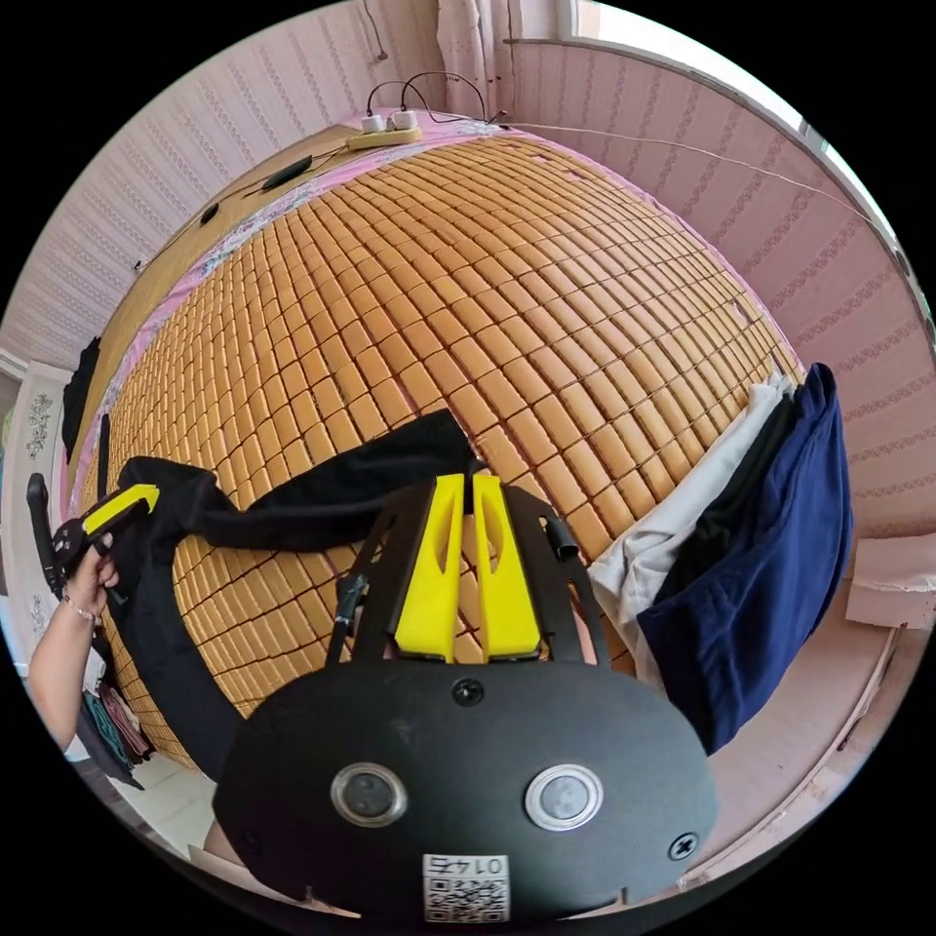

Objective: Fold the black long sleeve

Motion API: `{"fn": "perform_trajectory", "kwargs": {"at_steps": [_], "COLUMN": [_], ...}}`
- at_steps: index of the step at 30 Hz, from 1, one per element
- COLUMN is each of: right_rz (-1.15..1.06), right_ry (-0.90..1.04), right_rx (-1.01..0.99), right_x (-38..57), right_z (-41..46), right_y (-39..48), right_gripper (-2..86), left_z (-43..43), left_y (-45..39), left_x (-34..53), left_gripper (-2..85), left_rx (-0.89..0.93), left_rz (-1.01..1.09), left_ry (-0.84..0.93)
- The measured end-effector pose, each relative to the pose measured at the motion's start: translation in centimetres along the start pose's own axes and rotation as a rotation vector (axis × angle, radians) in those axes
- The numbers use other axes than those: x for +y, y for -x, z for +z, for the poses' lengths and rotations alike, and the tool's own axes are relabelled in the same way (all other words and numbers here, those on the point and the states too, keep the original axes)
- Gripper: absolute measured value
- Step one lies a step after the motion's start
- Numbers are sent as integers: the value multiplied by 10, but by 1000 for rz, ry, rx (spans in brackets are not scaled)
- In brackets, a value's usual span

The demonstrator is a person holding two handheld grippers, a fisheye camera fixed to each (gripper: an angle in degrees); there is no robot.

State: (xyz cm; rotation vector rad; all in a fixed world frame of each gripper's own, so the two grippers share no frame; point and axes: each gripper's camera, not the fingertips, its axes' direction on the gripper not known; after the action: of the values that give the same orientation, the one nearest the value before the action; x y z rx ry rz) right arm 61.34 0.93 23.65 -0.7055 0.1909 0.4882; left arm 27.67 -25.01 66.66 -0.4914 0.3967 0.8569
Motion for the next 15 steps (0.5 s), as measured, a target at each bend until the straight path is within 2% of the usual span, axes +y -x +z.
{"fn": "perform_trajectory", "kwargs": {"at_steps": [3,7,10,15], "right_rz": [10,31,-28,-22], "right_ry": [-18,-18,-25,17], "right_rx": [-41,-44,-24,-68], "right_x": [31,52,24,-16], "right_z": [-40,-104,-98,-53], "right_y": [-14,-29,-40,-57], "right_gripper": [1,5,18,105], "left_z": [0,-19,-21,6], "left_y": [-4,-1,-2,1], "left_x": [-1,-2,-16,-33], "left_gripper": [-7,-9,-9,-7], "left_rx": [-9,7,-22,-44], "left_rz": [0,-9,-8,-43], "left_ry": [-1,-106,-159,-76]}}
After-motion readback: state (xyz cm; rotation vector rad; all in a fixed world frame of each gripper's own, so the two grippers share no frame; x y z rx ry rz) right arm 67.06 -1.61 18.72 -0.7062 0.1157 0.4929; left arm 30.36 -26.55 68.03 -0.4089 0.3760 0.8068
